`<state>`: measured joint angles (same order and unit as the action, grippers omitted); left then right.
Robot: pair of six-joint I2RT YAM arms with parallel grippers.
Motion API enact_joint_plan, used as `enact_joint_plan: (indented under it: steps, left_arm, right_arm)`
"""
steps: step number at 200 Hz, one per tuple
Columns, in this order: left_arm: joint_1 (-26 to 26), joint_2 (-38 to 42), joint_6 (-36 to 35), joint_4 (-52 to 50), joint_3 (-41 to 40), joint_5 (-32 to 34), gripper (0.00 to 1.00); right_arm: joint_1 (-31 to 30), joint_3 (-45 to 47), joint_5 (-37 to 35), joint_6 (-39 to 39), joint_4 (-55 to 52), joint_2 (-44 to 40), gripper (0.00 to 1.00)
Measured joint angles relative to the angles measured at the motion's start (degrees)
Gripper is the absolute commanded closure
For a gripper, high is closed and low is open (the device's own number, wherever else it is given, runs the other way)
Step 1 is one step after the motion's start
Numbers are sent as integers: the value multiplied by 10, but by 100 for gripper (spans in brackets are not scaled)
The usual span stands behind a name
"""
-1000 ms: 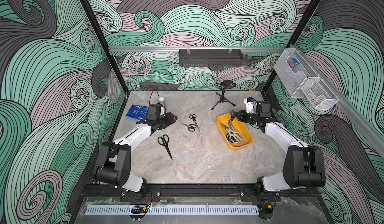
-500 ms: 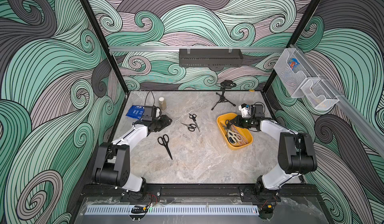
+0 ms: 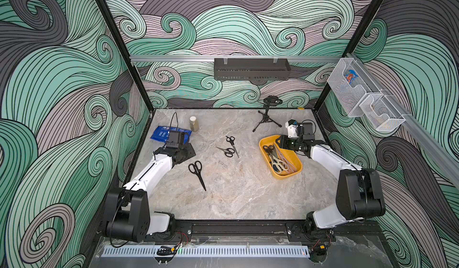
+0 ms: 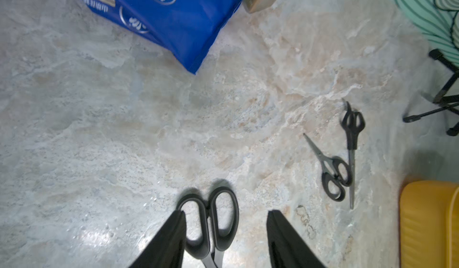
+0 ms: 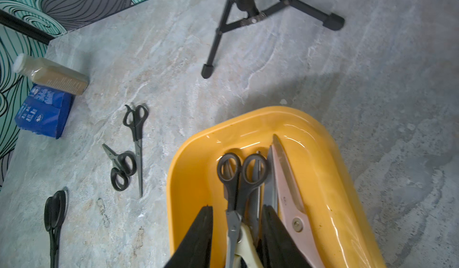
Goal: Put the scissors into the storage box
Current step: Place the scissors in the storage box, then pick up the scissors from the center of the board.
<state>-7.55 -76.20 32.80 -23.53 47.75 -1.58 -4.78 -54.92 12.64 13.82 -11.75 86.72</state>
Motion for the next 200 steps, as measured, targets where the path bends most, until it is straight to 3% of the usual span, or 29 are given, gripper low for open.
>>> enact_joint_plan:
  steps: [82, 200]
  left_arm:
    - [3, -5, 0, -78, -26, 11, 47]
    - [3, -99, -17, -99, -23, 12, 58]
  right_arm:
    - [-123, 24, -49, 4, 14, -44, 62]
    - [-139, 85, -56, 18, 52, -71, 61]
